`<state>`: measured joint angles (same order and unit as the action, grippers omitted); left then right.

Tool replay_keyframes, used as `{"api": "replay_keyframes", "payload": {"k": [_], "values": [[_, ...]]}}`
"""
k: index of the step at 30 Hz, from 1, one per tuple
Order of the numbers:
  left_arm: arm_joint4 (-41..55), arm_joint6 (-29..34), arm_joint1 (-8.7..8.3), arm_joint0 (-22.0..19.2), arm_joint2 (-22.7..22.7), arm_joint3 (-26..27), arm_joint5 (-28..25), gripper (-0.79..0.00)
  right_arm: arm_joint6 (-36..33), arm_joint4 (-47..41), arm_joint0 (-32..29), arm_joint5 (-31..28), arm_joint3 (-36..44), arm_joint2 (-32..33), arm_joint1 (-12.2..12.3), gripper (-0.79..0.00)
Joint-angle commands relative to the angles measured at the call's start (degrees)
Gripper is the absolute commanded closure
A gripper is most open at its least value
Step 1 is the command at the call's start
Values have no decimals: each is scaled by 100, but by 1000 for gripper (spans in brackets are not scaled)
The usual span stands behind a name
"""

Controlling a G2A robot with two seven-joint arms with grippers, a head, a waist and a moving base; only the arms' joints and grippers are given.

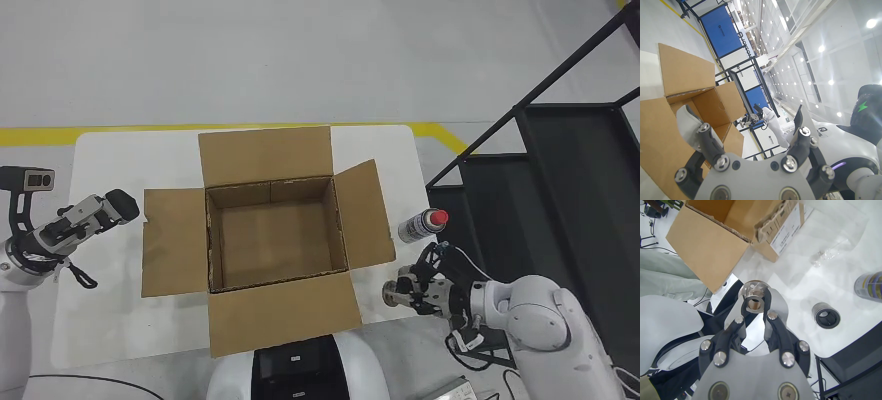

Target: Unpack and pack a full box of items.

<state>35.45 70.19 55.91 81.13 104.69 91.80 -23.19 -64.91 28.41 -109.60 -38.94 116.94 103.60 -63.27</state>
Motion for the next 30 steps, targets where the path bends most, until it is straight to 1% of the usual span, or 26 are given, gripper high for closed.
{"api": "replay_keyframes", "payload": {"k": [1,5,8,14,18,25,30], "values": [[-1,0,0,0,0,0,0,-785,159,141,62,91,-135,-27,11,0],[-1,0,0,0,0,0,0,-785,660,874,271,438,-451,-314,3,0],[-1,0,0,0,0,0,0,-785,849,1686,367,658,-570,-628,3,0],[-1,0,0,0,0,0,0,-785,1360,2679,551,1164,-833,-1170,-17,0],[-1,0,0,0,0,0,0,-785,1582,3125,663,1333,-1020,-1499,-27,0],[-1,0,0,0,0,0,0,-785,1777,3799,770,1647,-1224,-1843,-28,0],[-1,0,0,0,0,0,0,-785,1808,3978,927,1839,-1423,-2061,-41,0]]}}
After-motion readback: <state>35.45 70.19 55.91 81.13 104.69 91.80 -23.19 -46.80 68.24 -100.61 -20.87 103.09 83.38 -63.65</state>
